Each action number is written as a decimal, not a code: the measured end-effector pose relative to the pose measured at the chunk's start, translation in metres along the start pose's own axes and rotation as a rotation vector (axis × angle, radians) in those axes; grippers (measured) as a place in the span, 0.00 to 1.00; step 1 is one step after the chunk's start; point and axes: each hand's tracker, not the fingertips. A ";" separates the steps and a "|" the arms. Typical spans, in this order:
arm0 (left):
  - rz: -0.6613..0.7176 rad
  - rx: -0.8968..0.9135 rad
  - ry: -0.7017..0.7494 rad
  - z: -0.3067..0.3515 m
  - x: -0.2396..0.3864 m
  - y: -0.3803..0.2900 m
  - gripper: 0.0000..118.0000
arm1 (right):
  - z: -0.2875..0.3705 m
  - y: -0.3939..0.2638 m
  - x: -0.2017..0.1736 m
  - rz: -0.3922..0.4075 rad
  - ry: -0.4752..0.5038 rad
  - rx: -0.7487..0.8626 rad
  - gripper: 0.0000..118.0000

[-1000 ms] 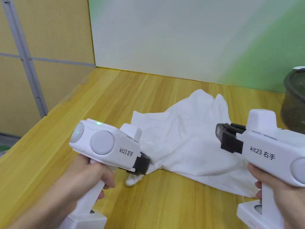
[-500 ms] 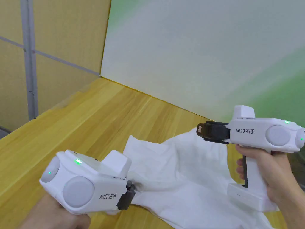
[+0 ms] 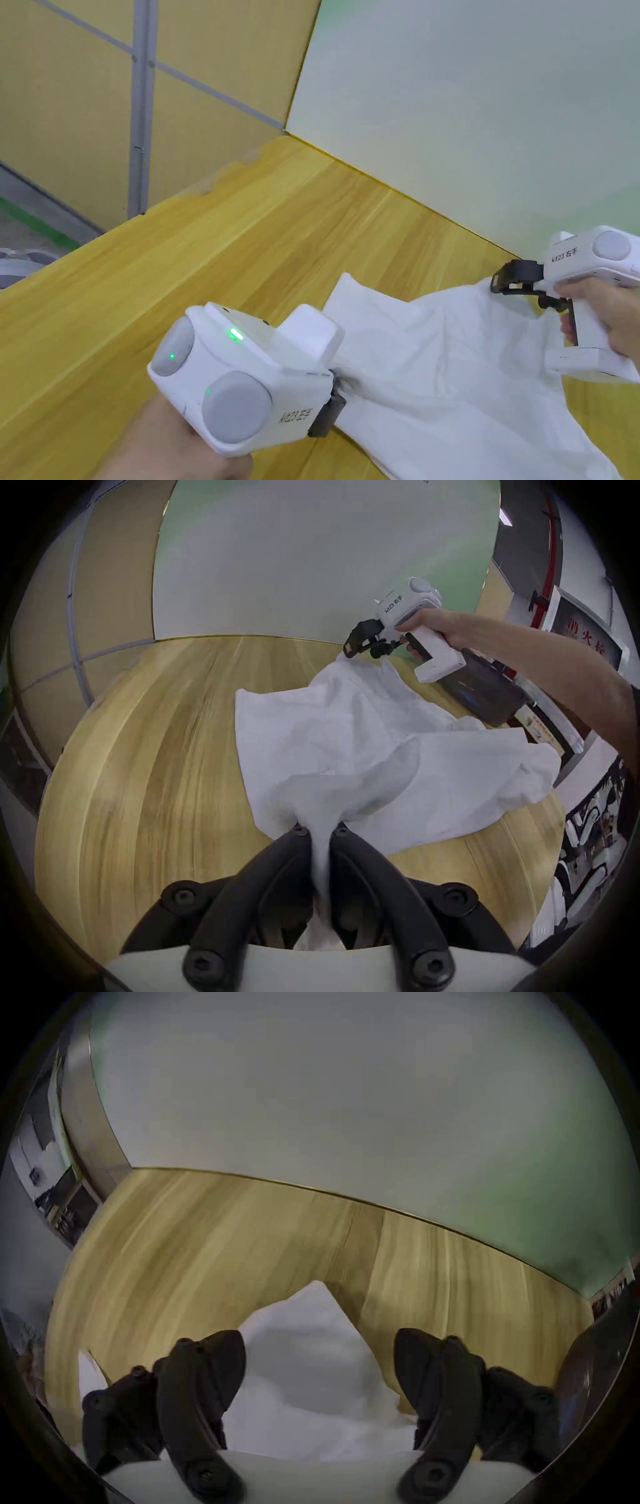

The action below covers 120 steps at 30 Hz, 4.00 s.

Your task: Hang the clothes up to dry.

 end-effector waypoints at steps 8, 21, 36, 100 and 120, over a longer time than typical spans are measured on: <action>0.012 -0.007 -0.013 0.004 -0.007 -0.002 0.02 | -0.013 0.004 -0.022 0.078 0.056 0.016 0.33; -0.018 0.098 0.020 0.007 -0.002 -0.002 0.02 | 0.067 -0.045 -0.014 0.001 0.073 0.312 0.07; -0.112 0.574 0.058 0.067 0.054 0.072 0.02 | 0.335 -0.197 0.064 -0.046 -0.180 0.892 0.07; -0.285 0.904 0.175 0.121 0.027 0.528 0.01 | 0.538 0.101 0.099 -0.084 -0.587 1.201 0.07; -0.310 0.841 0.117 0.075 0.005 0.423 0.01 | 0.454 0.026 0.103 0.049 -0.500 1.206 0.07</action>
